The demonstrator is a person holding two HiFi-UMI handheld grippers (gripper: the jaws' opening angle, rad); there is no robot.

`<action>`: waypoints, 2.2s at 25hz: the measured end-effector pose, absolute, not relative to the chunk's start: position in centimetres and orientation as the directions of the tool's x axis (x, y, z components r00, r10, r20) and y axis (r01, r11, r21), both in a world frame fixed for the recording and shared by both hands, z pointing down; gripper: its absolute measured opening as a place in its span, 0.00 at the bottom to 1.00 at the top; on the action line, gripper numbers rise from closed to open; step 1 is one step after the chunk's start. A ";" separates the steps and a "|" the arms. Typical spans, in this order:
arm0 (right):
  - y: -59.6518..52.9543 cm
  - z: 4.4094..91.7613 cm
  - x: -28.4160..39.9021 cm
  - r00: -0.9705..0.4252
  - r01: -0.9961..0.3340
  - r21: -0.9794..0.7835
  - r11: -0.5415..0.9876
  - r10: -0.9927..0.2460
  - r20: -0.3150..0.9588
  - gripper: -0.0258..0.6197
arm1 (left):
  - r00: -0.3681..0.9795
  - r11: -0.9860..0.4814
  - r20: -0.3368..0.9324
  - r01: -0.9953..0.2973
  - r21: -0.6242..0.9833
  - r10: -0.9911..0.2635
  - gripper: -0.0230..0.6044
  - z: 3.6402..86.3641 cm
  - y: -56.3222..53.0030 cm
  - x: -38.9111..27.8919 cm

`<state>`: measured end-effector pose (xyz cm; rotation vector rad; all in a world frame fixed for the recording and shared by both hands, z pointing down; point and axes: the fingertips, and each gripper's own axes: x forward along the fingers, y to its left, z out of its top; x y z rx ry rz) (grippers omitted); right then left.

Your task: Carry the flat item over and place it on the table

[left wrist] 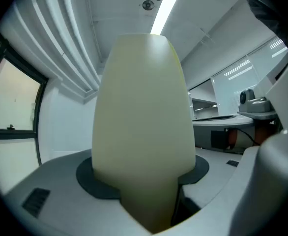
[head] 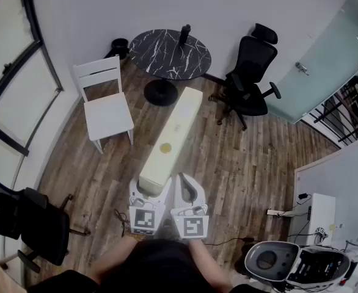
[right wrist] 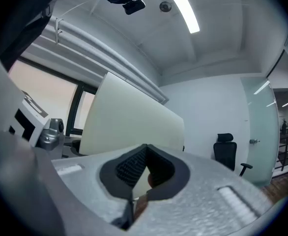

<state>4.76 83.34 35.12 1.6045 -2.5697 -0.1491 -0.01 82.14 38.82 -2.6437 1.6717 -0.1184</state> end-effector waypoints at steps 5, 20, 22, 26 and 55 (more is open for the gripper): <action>80.4 35.0 5.5 -0.449 -0.886 0.128 0.446 -0.894 0.013 0.04 | 0.428 -0.431 0.065 -0.901 -0.041 -0.901 0.50 39.3 79.3 0.8; 70.1 35.9 11.3 -0.527 -0.850 0.029 0.526 -0.849 -0.026 0.04 | 0.327 -0.344 0.134 -0.930 -0.129 -0.935 0.50 40.4 69.2 4.5; 68.6 36.5 12.5 -0.537 -0.844 0.010 0.536 -0.844 -0.020 0.04 | 0.312 -0.330 0.141 -0.934 -0.136 -0.940 0.50 40.4 67.7 5.6; 66.2 37.7 13.7 -0.560 -0.829 0.000 0.560 -0.829 -0.009 0.04 | 0.289 -0.307 0.135 -0.942 -0.140 -0.948 0.50 40.5 65.1 7.1; 43.3 38.4 4.5 -0.475 -0.879 0.002 0.476 -0.877 0.069 0.04 | 0.408 -0.409 0.065 -0.913 0.003 -0.911 0.50 40.2 43.8 -3.2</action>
